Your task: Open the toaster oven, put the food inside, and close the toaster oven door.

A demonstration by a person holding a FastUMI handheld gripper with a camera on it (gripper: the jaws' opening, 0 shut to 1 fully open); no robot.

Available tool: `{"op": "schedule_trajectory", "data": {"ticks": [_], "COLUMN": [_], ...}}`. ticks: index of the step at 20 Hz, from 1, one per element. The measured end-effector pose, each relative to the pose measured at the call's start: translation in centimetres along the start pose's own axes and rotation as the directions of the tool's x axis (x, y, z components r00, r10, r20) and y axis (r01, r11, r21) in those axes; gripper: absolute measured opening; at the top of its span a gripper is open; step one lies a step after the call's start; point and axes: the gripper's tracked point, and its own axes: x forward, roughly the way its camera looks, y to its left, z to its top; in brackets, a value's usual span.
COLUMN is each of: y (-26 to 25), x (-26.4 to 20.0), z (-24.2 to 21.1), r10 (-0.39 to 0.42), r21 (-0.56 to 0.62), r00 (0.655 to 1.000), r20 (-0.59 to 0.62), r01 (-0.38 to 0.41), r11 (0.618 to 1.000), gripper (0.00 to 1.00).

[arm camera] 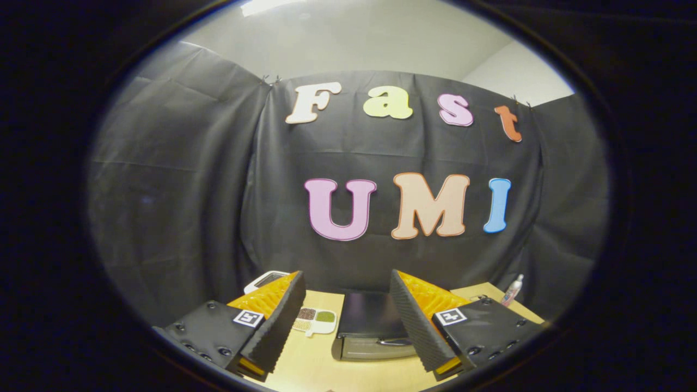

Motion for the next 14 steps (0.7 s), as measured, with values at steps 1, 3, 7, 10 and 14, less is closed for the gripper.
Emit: {"op": "schedule_trajectory", "data": {"ticks": [1,3,7,10,14], "y": [0.1,0.4,-0.4,-2.1,-5.3], "x": [0.0,0.0,-0.2,-0.2,0.3], "z": [0.0,0.1,0.1,-1.2,-4.8], "r10": [0.0,0.006,-0.02,-0.077,-0.166], "r21": [-0.003,0.003,-0.017,-0.024,-0.029], "r00": [1.0,1.0,1.0,0.997,0.986], "r20": [0.004,0.008,0.013,0.011,-0.01], "r01": [0.0,-0.006,0.02,0.077,0.166], "r11": [1.0,1.0,1.0,0.997,0.986], "gripper": [0.98,0.98,0.98,0.98,0.98]}}
